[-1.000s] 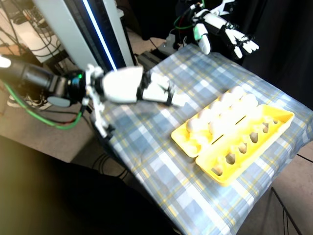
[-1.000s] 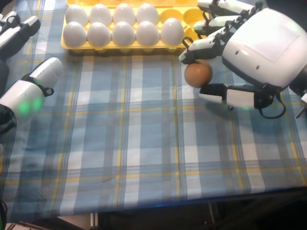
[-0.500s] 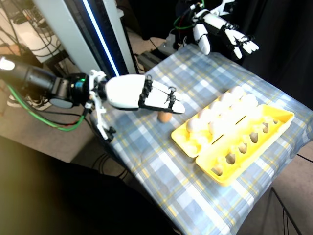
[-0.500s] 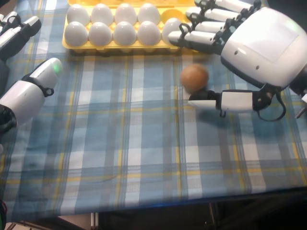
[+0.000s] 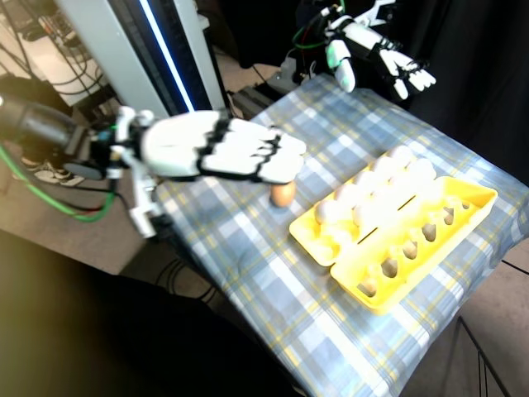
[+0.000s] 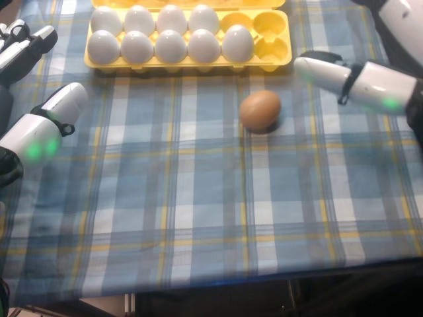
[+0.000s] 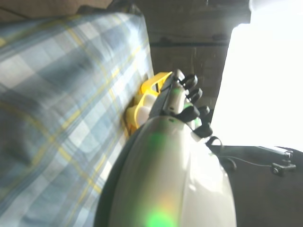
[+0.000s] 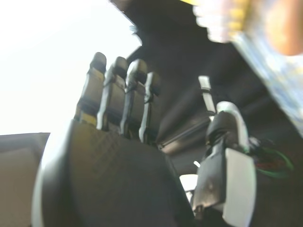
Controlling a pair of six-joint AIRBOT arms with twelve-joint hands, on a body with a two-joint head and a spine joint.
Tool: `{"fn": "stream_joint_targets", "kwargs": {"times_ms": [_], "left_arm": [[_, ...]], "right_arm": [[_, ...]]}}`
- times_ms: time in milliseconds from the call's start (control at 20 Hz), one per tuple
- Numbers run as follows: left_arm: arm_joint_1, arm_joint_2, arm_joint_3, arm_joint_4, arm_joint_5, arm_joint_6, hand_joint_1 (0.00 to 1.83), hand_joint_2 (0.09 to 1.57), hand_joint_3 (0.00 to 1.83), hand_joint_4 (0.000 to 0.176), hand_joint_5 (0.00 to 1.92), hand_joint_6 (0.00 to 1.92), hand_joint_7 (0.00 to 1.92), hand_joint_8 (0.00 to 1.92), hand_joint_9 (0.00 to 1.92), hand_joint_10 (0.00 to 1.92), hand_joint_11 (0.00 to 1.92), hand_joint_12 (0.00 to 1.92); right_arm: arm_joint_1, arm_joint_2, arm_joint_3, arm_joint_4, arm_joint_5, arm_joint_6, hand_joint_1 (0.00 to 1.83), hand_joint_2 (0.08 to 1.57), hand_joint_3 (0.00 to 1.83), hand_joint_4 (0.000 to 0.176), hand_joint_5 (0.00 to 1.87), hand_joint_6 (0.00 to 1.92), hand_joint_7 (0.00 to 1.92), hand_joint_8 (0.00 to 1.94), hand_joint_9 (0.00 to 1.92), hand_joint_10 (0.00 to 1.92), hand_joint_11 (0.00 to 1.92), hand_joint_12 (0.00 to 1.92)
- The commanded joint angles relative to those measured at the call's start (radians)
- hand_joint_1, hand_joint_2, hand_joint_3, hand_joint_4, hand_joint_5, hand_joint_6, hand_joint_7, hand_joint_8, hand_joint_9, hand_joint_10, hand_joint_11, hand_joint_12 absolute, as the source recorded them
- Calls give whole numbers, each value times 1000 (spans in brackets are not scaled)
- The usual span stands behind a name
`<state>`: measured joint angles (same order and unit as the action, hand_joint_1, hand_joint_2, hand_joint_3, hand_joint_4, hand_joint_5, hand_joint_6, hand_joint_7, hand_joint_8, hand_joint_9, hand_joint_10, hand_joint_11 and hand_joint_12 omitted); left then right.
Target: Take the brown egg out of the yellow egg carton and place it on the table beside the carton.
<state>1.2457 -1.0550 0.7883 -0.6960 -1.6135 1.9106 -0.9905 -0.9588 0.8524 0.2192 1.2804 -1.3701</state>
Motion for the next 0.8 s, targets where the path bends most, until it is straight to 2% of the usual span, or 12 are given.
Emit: {"fn": "stream_joint_targets", "kwargs": {"times_ms": [0,150,350,400,450,550,650,750], "left_arm": [[-5,1,0,45,-121,-8,253,1266,2,37,384,2,164,1,48,0,0,0],[-3,0,-3,42,-121,-8,255,1267,1,37,387,3,161,1,50,3,0,0],[-1,-2,-8,39,-121,-13,243,1251,0,36,392,2,158,0,53,2,0,0],[-1,-3,-8,39,-121,-14,243,1251,0,36,392,2,158,0,53,2,0,0],[-1,-3,-9,39,-121,-14,249,1251,0,27,398,4,163,2,58,3,0,0],[1,-3,-11,38,-121,-14,253,1252,0,27,399,4,162,2,61,4,0,0],[2,-3,-11,37,-121,-14,258,1252,0,39,393,1,161,1,61,3,0,0],[1,-3,-10,37,-121,-14,254,1248,0,39,392,0,162,1,60,2,0,0]], "right_arm": [[-5,1,-14,-25,126,-19,6,1141,11,0,292,0,282,0,156,0,142,2],[-67,7,-42,27,166,-24,0,1128,2,0,246,0,223,0,126,0,137,0],[-176,9,-81,143,274,-24,0,1031,0,0,105,0,86,0,0,0,0,0],[-188,10,-89,157,289,-24,0,1031,0,0,105,0,86,0,0,0,0,0],[-196,10,-95,167,299,-24,0,1009,0,0,70,0,54,0,0,0,0,0],[-201,10,-100,170,307,-24,0,995,0,0,55,0,41,0,0,0,0,0],[-201,10,-100,170,309,-24,0,978,0,0,37,0,17,0,0,0,0,0],[-201,9,-100,170,311,-24,0,974,0,0,37,1,18,1,0,0,0,0]]}}
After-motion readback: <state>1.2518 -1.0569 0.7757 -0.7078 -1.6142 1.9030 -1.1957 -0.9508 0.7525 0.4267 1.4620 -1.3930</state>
